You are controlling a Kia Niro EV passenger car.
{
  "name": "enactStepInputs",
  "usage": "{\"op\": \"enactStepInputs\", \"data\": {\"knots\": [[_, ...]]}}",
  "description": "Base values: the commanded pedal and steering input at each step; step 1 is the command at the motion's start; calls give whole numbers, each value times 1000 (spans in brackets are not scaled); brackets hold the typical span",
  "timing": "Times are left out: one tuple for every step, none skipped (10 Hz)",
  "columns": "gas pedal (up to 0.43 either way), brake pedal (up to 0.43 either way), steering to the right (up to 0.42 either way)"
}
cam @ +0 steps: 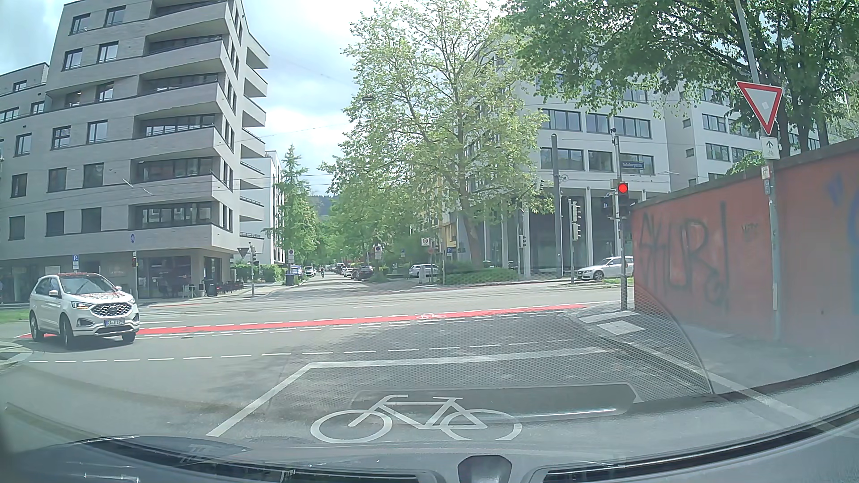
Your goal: Follow the waypoints while adhering to traffic rules and regulations
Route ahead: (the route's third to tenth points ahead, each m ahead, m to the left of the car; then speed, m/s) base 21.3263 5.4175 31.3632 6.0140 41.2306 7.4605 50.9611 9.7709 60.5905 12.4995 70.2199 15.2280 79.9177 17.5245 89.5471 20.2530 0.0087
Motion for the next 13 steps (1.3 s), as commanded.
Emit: {"op": "enactStepInputs", "data": {"knots": [[0, 226, -8], [0, 220, -8], [0, 226, -8], [0, 226, -8], [0, 226, -8], [0, 226, -8], [0, 226, -8], [0, 226, -8], [0, 226, -8], [0, 226, -8], [0, 226, -8], [0, 226, -8], [0, 226, -8]]}}
